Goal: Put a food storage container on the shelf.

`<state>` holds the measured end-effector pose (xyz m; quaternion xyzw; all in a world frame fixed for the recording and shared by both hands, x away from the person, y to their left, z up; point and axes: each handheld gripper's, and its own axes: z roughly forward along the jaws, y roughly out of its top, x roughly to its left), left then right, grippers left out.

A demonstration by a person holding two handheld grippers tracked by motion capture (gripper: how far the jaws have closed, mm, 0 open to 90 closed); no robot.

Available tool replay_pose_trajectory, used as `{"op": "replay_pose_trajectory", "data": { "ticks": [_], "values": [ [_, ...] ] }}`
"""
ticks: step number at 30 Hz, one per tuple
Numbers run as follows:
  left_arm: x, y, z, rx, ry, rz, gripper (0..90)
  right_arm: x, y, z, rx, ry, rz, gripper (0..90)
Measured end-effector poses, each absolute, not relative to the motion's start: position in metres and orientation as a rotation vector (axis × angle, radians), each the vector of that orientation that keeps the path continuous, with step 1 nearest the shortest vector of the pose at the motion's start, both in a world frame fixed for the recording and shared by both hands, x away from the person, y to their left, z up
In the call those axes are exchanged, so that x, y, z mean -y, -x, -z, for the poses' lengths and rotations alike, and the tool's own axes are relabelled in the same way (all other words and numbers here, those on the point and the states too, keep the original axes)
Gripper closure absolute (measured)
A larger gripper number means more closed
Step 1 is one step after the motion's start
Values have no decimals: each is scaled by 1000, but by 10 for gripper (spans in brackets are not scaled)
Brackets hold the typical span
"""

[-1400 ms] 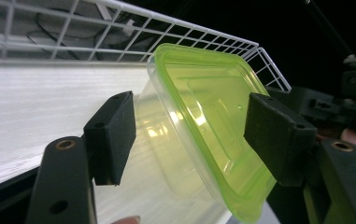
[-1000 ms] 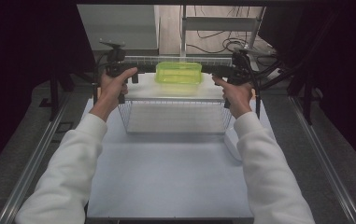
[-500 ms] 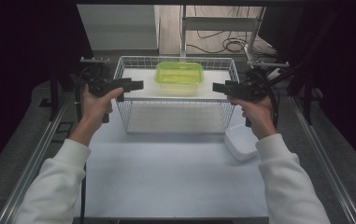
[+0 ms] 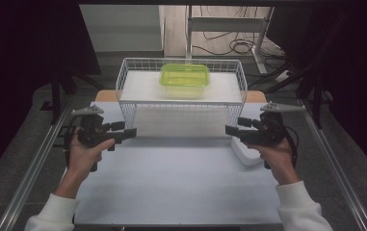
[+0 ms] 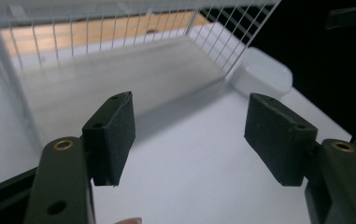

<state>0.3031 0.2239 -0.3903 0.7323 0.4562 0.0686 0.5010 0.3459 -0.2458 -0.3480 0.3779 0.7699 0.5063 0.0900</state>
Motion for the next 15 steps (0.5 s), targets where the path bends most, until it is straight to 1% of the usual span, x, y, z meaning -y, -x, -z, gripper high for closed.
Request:
{"op": "replay_pose_trajectory", "data": {
  "ticks": [2,4,6,8,11,15],
  "values": [
    [-225,-297,397,-1107,-1778,-165,328,249,-335,365,-2334,-1128,-1462,299],
    [-224,-290,406,-1116,-1795,-157,327,249,-332,369,-2345,-1132,-1452,299],
    [-222,-286,414,-1120,-1814,-149,320,250,-324,389,-2384,-1150,-1423,299],
    [-220,-283,423,-1133,-1822,-144,321,250,-323,393,-2393,-1161,-1418,299],
    [-215,-285,438,-1148,-1859,-125,319,245,-320,411,-2441,-1182,-1356,299],
    [-215,-286,447,-1165,-1859,-110,313,236,-319,430,-2502,-1185,-1275,299]
  ]
}}
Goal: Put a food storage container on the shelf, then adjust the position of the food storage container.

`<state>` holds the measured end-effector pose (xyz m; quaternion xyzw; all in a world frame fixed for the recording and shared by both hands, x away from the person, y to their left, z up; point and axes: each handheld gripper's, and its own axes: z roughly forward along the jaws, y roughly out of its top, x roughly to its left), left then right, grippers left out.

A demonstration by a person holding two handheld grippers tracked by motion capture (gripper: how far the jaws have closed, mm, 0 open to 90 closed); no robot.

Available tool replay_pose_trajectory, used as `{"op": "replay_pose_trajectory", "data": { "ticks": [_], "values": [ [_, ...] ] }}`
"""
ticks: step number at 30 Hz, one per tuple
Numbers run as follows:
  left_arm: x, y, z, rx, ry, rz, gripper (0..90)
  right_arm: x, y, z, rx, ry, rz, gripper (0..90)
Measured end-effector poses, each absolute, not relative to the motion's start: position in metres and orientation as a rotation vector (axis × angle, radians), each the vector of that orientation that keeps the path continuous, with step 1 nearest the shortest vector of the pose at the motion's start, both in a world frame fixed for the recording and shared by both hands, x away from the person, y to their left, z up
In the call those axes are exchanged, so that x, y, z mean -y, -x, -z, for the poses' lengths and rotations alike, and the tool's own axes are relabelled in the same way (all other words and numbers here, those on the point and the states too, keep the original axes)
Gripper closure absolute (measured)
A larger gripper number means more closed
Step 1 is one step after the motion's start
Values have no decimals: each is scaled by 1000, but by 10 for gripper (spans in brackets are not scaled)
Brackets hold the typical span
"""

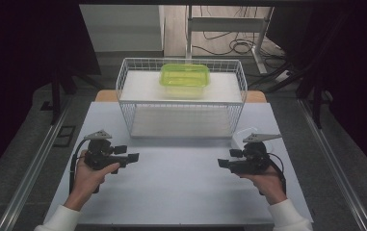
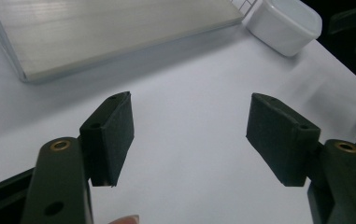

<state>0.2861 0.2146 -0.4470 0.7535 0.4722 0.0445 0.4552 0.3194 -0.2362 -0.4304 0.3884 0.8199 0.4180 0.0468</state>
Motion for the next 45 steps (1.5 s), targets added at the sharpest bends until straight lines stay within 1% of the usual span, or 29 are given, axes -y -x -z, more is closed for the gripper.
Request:
{"op": "replay_pose_trajectory", "data": {
  "ticks": [5,9,12,18,21,25,31,37,45],
  "values": [
    [-215,-284,456,-1179,-1866,-98,310,227,-319,443,-2547,-1181,-1227,299],
    [-216,-283,459,-1194,-1873,-94,303,223,-319,447,-2559,-1170,-1215,296],
    [-215,-281,457,-1190,-1867,-102,292,222,-318,447,-2566,-1156,-1205,294],
    [-210,-281,456,-1171,-1848,-62,287,227,-321,445,-2546,-1189,-1222,294],
    [-206,-283,460,-1166,-1876,-59,287,228,-323,445,-2543,-1187,-1219,294],
    [-202,-285,464,-1160,-1913,-57,277,238,-327,437,-2506,-1211,-1228,297],
    [-198,-286,466,-1167,-1918,-39,274,258,-335,429,-2445,-1271,-1234,307],
    [-193,-287,469,-1158,-1944,-22,269,278,-349,420,-2392,-1319,-1174,344],
    [-196,-288,470,-1163,-1946,-20,267,289,-385,405,-2388,-1380,-1066,447]
  ]
}}
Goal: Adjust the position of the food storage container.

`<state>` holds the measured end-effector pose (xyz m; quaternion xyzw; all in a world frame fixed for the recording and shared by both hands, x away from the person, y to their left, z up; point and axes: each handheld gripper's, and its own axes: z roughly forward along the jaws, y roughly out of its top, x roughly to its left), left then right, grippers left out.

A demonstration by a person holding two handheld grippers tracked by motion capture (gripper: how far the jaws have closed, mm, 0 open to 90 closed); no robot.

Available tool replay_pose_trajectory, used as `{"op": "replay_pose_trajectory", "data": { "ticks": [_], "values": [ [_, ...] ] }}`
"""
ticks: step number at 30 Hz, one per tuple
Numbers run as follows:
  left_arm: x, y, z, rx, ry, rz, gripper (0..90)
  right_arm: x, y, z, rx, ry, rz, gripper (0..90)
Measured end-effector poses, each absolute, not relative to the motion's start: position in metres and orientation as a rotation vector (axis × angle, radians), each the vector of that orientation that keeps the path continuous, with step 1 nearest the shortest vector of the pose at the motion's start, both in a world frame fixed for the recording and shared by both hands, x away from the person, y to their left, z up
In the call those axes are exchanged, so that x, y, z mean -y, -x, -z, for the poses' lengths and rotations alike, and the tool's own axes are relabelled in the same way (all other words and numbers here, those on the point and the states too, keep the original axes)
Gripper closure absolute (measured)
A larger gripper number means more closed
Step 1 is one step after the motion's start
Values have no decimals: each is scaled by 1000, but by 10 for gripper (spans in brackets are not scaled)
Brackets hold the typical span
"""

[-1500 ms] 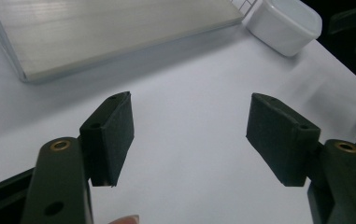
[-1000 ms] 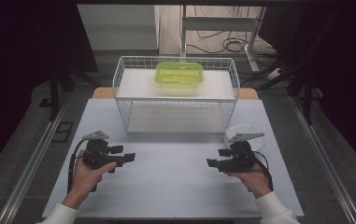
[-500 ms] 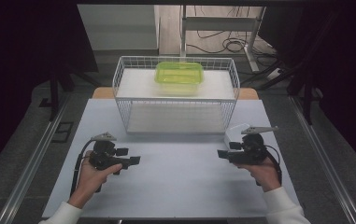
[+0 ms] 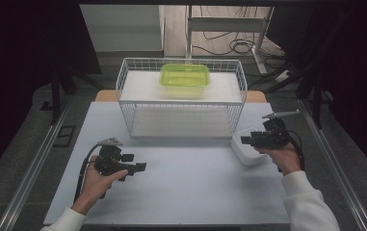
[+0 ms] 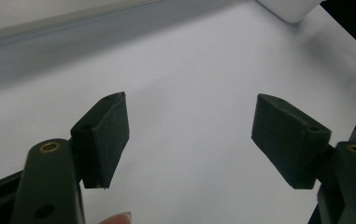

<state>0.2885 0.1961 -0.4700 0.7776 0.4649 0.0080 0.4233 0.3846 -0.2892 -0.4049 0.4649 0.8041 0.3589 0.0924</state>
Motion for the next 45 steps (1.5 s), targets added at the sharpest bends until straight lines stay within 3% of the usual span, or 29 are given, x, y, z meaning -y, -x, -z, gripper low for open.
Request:
{"op": "replay_pose_trajectory", "data": {
  "ticks": [8,14,19,32,45],
  "values": [
    [-195,-290,474,-1168,-1956,-9,265,310,-424,409,-2377,-1465,-893,555],
    [-193,-291,475,-1166,-1966,-2,267,326,-445,417,-2369,-1558,-843,795],
    [-193,-291,476,-1168,-1967,3,268,338,-456,424,-2339,-1597,-819,884],
    [-195,-290,478,-1177,-1965,2,269,349,-470,440,-2368,-1598,-689,887],
    [-192,-289,479,-1172,-1969,15,276,326,-459,444,-2487,-1451,-646,889]
  ]
}}
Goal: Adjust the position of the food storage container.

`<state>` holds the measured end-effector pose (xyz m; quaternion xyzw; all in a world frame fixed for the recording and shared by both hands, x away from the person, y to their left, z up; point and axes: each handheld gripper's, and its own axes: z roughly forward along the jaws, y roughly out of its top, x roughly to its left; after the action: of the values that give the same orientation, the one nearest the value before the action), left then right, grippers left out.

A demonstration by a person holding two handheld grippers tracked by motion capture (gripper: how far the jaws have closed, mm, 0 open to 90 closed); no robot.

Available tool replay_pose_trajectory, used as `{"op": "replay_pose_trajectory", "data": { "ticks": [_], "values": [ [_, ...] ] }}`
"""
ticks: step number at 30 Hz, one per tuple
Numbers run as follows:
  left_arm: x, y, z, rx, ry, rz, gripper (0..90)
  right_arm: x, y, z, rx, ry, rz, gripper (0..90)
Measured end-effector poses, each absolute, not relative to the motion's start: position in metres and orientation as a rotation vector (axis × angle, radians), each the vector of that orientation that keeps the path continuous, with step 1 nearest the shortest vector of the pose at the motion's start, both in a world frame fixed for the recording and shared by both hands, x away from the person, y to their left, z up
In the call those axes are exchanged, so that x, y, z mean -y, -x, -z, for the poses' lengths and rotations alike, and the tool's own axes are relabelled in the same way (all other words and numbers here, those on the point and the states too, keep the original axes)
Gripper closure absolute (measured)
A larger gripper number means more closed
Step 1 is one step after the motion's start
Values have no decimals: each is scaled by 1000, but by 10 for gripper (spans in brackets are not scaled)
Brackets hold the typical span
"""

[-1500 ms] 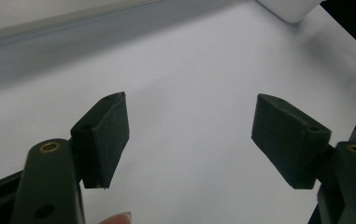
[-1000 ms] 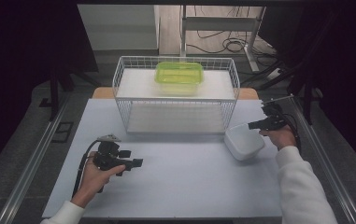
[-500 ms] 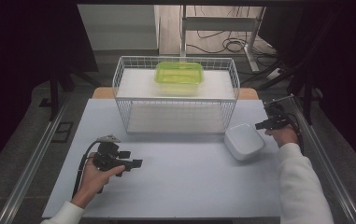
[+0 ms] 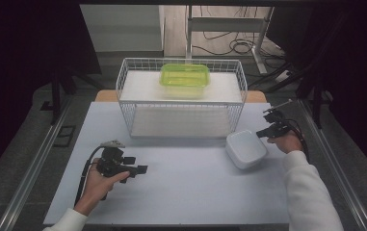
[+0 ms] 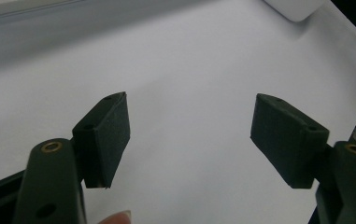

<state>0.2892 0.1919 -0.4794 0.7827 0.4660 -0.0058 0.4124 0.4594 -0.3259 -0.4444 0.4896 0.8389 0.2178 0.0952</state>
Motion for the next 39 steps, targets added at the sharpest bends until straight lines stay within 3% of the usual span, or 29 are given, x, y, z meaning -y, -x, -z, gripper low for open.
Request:
{"op": "replay_pose_trajectory", "data": {
  "ticks": [39],
  "values": [
    [-187,-286,476,-1146,-1973,27,276,189,-388,462,-2722,-1210,-782,889]
  ]
}}
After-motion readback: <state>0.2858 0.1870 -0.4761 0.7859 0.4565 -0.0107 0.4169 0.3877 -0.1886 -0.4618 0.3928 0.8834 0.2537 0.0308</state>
